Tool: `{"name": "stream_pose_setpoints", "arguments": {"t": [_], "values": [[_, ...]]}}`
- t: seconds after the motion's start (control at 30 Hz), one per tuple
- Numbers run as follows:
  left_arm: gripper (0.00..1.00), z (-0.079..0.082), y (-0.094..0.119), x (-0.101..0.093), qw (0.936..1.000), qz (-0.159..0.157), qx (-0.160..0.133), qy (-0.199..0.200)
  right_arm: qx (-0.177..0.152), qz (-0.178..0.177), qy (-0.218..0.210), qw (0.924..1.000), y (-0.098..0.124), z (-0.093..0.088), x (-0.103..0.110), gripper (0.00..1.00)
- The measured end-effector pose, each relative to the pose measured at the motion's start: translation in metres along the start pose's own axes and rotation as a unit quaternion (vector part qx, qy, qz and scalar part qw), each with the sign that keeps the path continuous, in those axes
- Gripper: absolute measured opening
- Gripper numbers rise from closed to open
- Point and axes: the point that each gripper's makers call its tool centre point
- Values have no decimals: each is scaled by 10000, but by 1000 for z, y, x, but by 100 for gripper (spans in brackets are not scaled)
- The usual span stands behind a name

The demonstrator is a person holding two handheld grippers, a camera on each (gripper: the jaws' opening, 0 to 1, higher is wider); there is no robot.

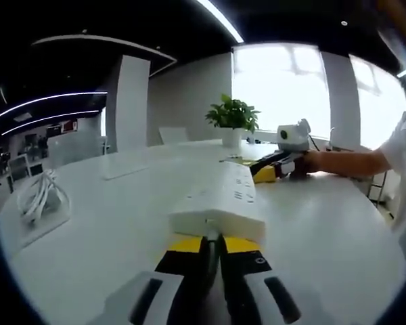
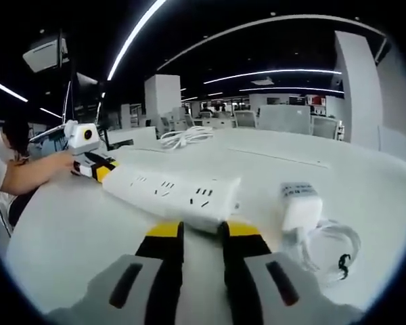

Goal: Straighten the power strip on the desk, plug the charger into it

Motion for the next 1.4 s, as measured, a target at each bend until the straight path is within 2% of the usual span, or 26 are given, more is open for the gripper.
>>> {"name": "stream_pose_setpoints", "arguments": {"t": [1.4], "values": [[12, -1, 3, -6, 9998, -155, -19, -86, -2, -134, -38, 9999, 9, -5, 7, 21]]}}
Point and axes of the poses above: the point that each gripper's makers call its tool centre point, and the gripper's own axes: y roughly backward along the fingers, x roughly to its left, z roughly out of its top, and after that the axes turned 13 degrees about x, right-handed
